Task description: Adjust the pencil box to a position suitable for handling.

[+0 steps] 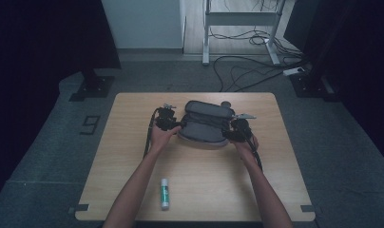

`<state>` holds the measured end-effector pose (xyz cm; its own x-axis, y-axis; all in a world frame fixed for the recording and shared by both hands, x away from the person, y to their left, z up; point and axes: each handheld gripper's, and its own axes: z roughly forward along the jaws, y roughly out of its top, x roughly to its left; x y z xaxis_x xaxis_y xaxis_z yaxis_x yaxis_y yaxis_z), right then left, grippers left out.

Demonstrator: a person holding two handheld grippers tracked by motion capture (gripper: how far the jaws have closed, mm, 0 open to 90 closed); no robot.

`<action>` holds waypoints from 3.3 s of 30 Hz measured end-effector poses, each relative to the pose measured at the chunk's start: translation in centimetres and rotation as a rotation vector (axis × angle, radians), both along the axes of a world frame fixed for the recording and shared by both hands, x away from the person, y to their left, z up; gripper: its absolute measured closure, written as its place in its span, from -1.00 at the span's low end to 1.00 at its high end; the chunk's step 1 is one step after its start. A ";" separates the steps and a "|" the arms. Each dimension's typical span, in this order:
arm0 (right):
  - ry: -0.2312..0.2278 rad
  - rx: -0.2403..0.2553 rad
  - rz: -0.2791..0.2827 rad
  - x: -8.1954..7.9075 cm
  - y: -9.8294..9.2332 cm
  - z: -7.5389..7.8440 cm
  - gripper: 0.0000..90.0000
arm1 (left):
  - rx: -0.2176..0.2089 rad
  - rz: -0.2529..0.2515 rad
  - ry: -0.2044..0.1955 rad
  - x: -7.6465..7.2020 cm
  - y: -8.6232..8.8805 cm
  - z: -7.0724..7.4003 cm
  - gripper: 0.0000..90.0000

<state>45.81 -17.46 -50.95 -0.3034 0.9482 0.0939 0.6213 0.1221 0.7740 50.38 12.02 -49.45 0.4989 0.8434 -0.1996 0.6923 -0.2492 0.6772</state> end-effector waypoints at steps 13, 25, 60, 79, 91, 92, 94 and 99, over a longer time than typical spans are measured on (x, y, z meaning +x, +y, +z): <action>0.068 0.013 -0.024 1.0 -0.9 -2.0 -0.06 | 0.035 0.004 0.078 1.0 -0.2 -2.3 -0.05; 0.102 0.008 -0.017 1.3 -0.7 -2.7 0.17 | 0.039 0.008 0.107 1.4 -0.1 -3.3 0.18; 0.058 -0.012 0.017 0.4 -1.0 -1.5 0.89 | 0.000 -0.019 0.086 1.0 1.0 -2.3 0.87; -0.011 0.016 0.033 -1.9 -1.9 0.8 0.89 | -0.021 -0.071 0.036 -0.8 0.9 0.3 0.90; -0.071 0.024 0.063 -3.7 -1.0 2.7 0.89 | -0.026 -0.088 0.001 -2.2 2.2 2.5 0.91; -0.077 0.024 0.069 -3.9 -0.9 2.9 0.89 | -0.026 -0.088 0.001 -2.2 2.2 2.5 0.91; -0.086 0.022 0.075 -4.1 -0.7 3.1 0.89 | -0.031 -0.090 0.001 -2.5 2.6 2.6 0.91; -0.113 0.001 0.089 -4.8 -0.1 3.6 0.89 | -0.042 -0.093 -0.010 -3.0 3.2 3.0 0.91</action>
